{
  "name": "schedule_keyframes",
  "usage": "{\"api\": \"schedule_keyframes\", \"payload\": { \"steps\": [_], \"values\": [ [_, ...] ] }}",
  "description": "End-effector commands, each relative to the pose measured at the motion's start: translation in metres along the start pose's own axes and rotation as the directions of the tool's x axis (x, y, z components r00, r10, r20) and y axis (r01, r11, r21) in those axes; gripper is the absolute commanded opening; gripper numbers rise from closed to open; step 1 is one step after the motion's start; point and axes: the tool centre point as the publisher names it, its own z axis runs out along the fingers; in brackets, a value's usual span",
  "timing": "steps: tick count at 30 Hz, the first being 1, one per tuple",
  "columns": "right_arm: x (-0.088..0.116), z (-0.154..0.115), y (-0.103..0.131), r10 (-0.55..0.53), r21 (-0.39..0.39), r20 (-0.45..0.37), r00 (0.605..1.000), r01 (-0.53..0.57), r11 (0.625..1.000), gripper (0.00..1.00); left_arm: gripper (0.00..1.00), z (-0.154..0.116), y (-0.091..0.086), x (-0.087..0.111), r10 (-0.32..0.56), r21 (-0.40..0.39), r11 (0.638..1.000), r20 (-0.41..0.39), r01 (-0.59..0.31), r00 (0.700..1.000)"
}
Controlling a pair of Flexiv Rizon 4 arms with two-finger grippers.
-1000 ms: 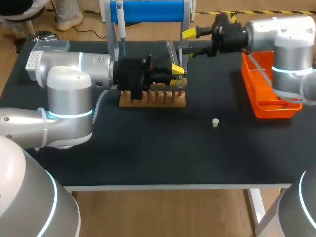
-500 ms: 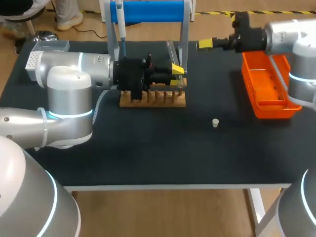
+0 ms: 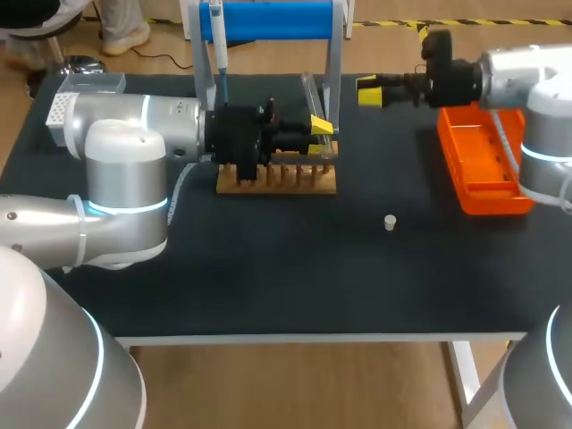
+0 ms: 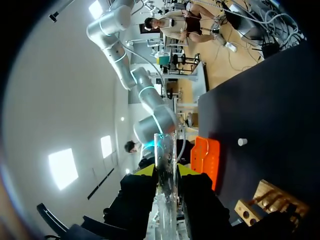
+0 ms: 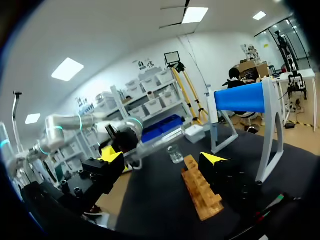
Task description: Invert the test tube, pick up the pipette, mount the tip to pipette, aspirate from beaker and dispense into the tube, eject the tip, return the pipette, and cap with the stopper.
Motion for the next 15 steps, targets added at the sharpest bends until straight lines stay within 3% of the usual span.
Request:
{"api": "schedule_keyframes", "payload": {
  "steps": [1,7,15],
  "values": [
    [0.010,-0.005,-0.035,-0.121,0.040,0.098,0.988,0.118,0.992,1.00,0.00,0.000,0.001,-0.001,0.000,0.002,1.000,-0.003,0.000,1.000],
    [0.007,-0.005,-0.071,-0.313,0.154,0.177,0.933,0.288,0.945,1.00,0.00,0.000,0.001,-0.001,0.000,0.002,1.000,-0.003,0.000,1.000],
    [-0.004,0.004,-0.096,-0.419,0.221,0.199,0.886,0.376,0.900,1.00,0.00,0.000,0.001,-0.001,0.000,0.002,1.000,-0.003,0.000,1.000]
  ]
}}
